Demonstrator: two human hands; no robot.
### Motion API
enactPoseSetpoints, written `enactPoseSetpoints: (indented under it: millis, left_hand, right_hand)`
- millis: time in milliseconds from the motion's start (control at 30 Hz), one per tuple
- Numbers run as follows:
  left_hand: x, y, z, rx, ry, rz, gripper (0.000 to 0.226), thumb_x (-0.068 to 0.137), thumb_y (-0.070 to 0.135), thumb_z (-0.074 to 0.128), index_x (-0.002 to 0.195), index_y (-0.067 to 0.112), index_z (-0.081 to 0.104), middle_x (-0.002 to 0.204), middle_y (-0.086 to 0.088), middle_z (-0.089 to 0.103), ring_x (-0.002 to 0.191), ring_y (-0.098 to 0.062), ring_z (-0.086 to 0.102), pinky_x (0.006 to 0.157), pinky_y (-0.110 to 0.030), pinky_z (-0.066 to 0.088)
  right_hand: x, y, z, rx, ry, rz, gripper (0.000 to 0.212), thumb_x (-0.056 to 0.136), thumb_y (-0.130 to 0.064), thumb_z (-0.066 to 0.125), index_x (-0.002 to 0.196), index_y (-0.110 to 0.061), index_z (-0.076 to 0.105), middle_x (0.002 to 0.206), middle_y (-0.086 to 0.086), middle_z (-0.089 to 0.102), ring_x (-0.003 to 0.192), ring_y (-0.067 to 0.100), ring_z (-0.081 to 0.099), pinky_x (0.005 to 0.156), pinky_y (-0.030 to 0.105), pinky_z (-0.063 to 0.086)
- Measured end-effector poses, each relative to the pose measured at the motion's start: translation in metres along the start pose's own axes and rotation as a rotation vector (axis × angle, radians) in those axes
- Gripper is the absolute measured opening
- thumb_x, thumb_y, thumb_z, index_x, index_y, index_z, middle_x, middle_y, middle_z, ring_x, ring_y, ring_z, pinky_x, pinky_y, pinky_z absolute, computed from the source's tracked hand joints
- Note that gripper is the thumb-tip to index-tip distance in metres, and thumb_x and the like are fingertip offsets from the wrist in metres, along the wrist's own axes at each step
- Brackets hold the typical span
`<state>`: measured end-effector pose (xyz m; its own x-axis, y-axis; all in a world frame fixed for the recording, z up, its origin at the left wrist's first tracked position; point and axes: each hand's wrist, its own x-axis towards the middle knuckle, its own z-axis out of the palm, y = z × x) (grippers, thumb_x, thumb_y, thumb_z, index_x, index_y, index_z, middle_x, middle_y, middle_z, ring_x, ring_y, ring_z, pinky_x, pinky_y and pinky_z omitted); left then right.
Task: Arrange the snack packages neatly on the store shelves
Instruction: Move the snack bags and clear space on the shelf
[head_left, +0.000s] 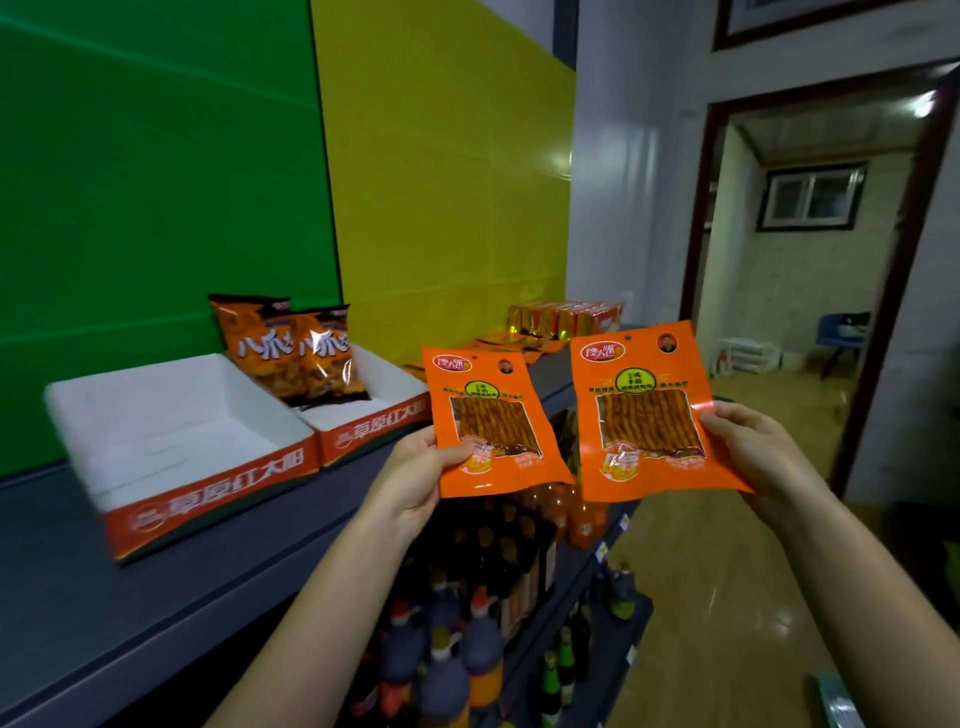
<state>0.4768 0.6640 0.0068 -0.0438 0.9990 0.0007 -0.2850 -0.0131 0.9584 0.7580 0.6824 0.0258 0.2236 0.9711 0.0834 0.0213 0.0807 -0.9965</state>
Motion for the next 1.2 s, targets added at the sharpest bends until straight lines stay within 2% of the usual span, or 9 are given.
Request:
enactPoseSetpoints:
  millis: [333, 500, 600, 733, 833, 933, 1000, 1100, 1200]
  left_hand:
    - [0.105, -0.015, 0.034, 0.050, 0.190, 0.013, 0.027, 0.089, 0.000, 0.055, 0.116, 0.003, 0.058, 0.095, -0.013, 0.069, 0.075, -0.018, 0.068, 0.061, -0.024, 0.059]
    - [0.147, -0.028, 0.045, 0.060, 0.372, 0.075, 0.031, 0.088, -0.003, 0.056, 0.118, -0.002, 0.057, 0.101, -0.017, 0.067, 0.070, -0.016, 0.068, 0.058, -0.021, 0.058]
    - [0.168, -0.031, 0.051, 0.047, 0.495, 0.104, 0.028, 0.087, -0.006, 0.056, 0.114, -0.002, 0.058, 0.096, -0.015, 0.068, 0.064, -0.014, 0.069, 0.056, -0.019, 0.058]
    - [0.189, -0.032, 0.054, 0.109, 0.637, 0.096, 0.030, 0.086, -0.003, 0.059, 0.115, 0.002, 0.058, 0.093, -0.011, 0.070, 0.073, -0.017, 0.070, 0.060, -0.022, 0.058]
    - [0.198, -0.034, 0.057, 0.183, 0.741, 0.077, 0.033, 0.085, -0.001, 0.061, 0.117, 0.000, 0.056, 0.098, -0.015, 0.070, 0.074, -0.018, 0.068, 0.064, -0.025, 0.056]
    - [0.201, -0.037, 0.060, 0.274, 0.845, 0.066, 0.046, 0.085, 0.000, 0.062, 0.128, 0.000, 0.048, 0.113, -0.019, 0.065, 0.086, -0.024, 0.066, 0.074, -0.029, 0.053]
    - [0.202, -0.039, 0.064, 0.357, 0.913, 0.044, 0.059, 0.086, 0.003, 0.062, 0.139, 0.004, 0.037, 0.126, -0.018, 0.058, 0.101, -0.029, 0.062, 0.083, -0.035, 0.051]
    - [0.205, -0.042, 0.073, 0.523, 1.032, 0.034, 0.069, 0.087, 0.009, 0.062, 0.145, 0.009, 0.025, 0.138, -0.014, 0.048, 0.119, -0.031, 0.053, 0.093, -0.040, 0.046]
    - [0.209, -0.046, 0.079, 0.657, 1.119, 0.050, 0.071, 0.087, 0.011, 0.063, 0.146, 0.009, 0.024, 0.140, -0.014, 0.047, 0.124, -0.030, 0.049, 0.101, -0.043, 0.044]
  right_hand:
    - [0.150, 0.015, 0.013, 0.042, -0.135, 0.035, 0.012, 0.097, -0.015, 0.046, 0.106, -0.013, 0.054, 0.078, 0.010, 0.060, 0.064, 0.021, 0.056, 0.059, 0.032, 0.045]
    - [0.231, 0.026, 0.036, 0.028, -0.308, 0.038, 0.014, 0.097, -0.017, 0.046, 0.107, -0.014, 0.056, 0.079, 0.008, 0.062, 0.066, 0.020, 0.058, 0.059, 0.031, 0.045]
    - [0.280, 0.030, 0.051, 0.023, -0.419, 0.060, 0.017, 0.097, -0.017, 0.046, 0.109, -0.014, 0.057, 0.079, 0.008, 0.064, 0.066, 0.019, 0.059, 0.059, 0.030, 0.047]
    - [0.339, 0.031, 0.071, -0.006, -0.550, 0.055, 0.020, 0.097, -0.013, 0.046, 0.113, -0.010, 0.058, 0.079, 0.009, 0.064, 0.066, 0.019, 0.059, 0.058, 0.030, 0.047]
    - [0.370, 0.039, 0.088, -0.055, -0.661, 0.062, 0.022, 0.098, -0.012, 0.045, 0.115, -0.009, 0.057, 0.080, 0.010, 0.066, 0.064, 0.019, 0.061, 0.055, 0.029, 0.048]
    - [0.392, 0.053, 0.110, -0.107, -0.733, 0.081, 0.031, 0.097, -0.014, 0.047, 0.126, -0.005, 0.053, 0.103, 0.017, 0.067, 0.073, 0.021, 0.063, 0.063, 0.031, 0.051]
    - [0.401, 0.060, 0.125, -0.133, -0.757, 0.064, 0.036, 0.096, -0.012, 0.048, 0.131, -0.004, 0.050, 0.116, 0.019, 0.064, 0.075, 0.019, 0.062, 0.067, 0.030, 0.051]
    - [0.408, 0.067, 0.146, -0.222, -0.756, -0.048, 0.033, 0.095, -0.010, 0.048, 0.125, 0.000, 0.055, 0.114, 0.016, 0.063, 0.082, 0.022, 0.061, 0.081, 0.034, 0.049]
    - [0.413, 0.071, 0.160, -0.376, -0.682, -0.187, 0.028, 0.092, -0.015, 0.052, 0.115, -0.006, 0.064, 0.120, 0.014, 0.062, 0.110, 0.030, 0.057, 0.095, 0.037, 0.043]
